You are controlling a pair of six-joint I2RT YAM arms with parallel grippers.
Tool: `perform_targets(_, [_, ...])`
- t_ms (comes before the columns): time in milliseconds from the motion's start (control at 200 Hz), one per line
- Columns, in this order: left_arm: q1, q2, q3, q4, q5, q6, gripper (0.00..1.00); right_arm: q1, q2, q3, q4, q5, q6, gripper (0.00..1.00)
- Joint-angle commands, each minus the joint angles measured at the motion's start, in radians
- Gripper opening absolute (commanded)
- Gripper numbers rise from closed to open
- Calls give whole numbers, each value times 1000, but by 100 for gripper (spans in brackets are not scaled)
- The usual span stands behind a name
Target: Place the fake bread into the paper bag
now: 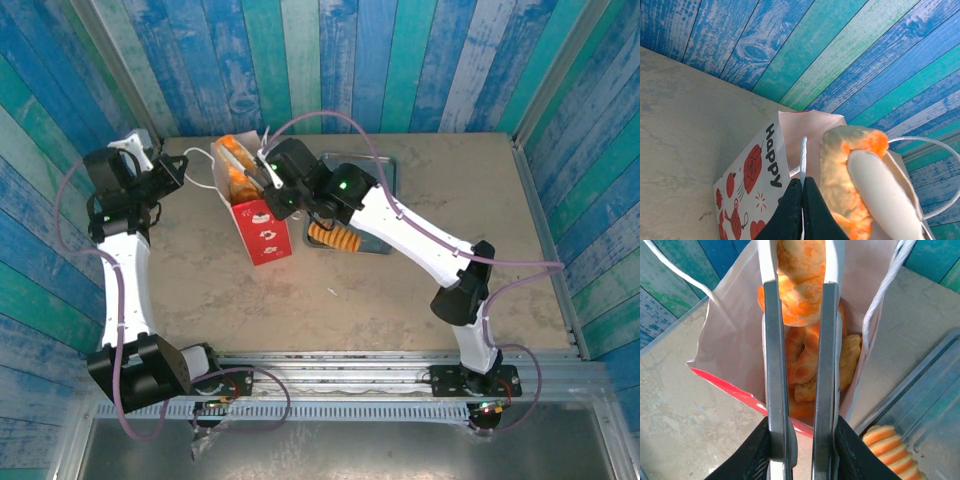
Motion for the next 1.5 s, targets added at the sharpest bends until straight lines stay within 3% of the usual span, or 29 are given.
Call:
perform_targets(0, [2,-45,-7,-6,-7,21,0,5,22,41,0,14,5,22])
perform_targets(456, [2,-43,-2,-7,-4,18,0,1,34,65,-15,-1,21,38])
perform_targets(1112, [2,-46,-7,0,13,16,7,-3,1,95,-27,20,8,42])
perform_targets(1252, [2,-46,-4,2,16,15,22,-3,-36,102,-29,20,8,42])
perform_targets(1438, [3,-56,2,1,10,26,63,-3,-128,100,-29,3,9,42])
perform_targets(1498, [2,-63,3,1,2,28,71,-4,-166,95,-28,-6,7,42])
